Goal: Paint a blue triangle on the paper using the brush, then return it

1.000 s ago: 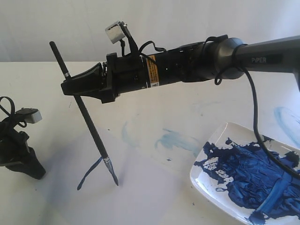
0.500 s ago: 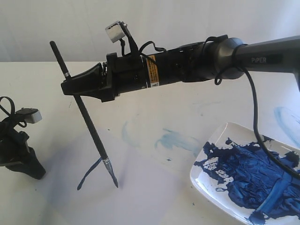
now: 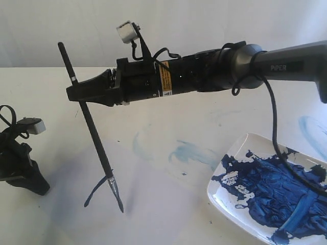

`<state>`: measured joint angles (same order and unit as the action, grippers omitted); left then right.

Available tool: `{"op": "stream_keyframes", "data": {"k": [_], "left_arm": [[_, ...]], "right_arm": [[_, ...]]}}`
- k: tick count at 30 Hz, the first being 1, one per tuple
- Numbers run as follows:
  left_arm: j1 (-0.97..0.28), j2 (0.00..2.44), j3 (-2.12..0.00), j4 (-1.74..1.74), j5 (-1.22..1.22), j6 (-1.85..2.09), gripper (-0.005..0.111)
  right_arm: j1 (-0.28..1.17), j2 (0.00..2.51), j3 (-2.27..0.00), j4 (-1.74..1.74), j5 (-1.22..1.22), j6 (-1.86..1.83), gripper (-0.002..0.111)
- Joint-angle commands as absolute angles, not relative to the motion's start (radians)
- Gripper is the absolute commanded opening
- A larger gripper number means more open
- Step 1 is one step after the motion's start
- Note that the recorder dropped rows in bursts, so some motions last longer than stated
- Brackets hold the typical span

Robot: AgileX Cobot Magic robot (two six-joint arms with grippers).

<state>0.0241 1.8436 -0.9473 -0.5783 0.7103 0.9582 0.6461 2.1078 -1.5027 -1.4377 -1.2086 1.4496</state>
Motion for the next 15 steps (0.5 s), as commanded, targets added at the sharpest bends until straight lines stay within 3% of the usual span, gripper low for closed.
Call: {"op": "stream_keyframes", "data": {"k": [1, 15], "left_arm": [[0.027, 1.842, -0.938, -0.582, 0.728, 0.957, 0.000], [0.027, 1.842, -0.938, -0.586, 0.728, 0.957, 0.000]], "right_arm": [[0.645, 2.118, -1.506, -1.432, -1.221, 1.441, 0.000], [0.639, 2.180, -1.586, -1.477, -1.221, 1.462, 0.000]]}}
